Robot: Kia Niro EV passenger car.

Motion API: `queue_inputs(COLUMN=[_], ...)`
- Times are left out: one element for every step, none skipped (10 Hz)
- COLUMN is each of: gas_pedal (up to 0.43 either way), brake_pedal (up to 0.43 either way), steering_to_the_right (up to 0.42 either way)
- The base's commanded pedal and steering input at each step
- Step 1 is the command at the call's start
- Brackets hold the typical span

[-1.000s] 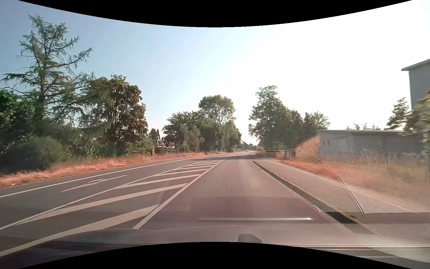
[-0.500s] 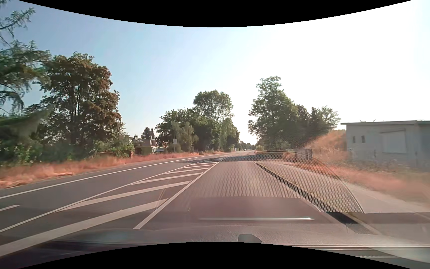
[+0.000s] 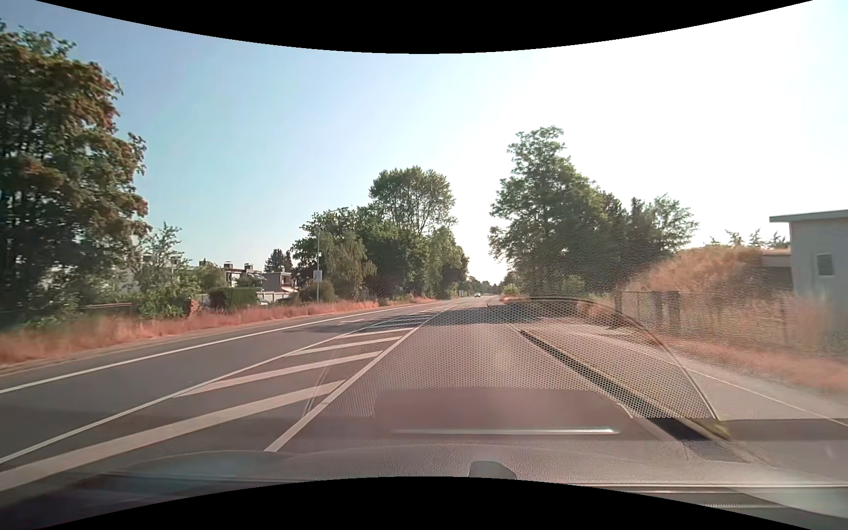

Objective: Follow the waypoints while adhering to traffic rules and regulations

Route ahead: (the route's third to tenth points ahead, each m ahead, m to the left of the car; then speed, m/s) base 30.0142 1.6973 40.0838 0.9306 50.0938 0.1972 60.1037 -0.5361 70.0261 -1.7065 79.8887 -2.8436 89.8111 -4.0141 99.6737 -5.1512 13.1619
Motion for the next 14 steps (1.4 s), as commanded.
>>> queue_inputs(gas_pedal=[0.028, 0.028, 0.028, 0.028, 0.028, 0.028, 0.028, 0.028, 0.028, 0.028, 0.028, 0.028, 0.028, 0.028], brake_pedal=[0.000, 0.000, 0.000, 0.000, 0.000, 0.000, 0.000, 0.000, 0.000, 0.000, 0.000, 0.000, 0.000, 0.000], steering_to_the_right=[0.005, 0.005, 0.004, 0.004, 0.004, 0.004, 0.004, 0.004, 0.004, 0.004, 0.004, 0.004, 0.004, 0.004])
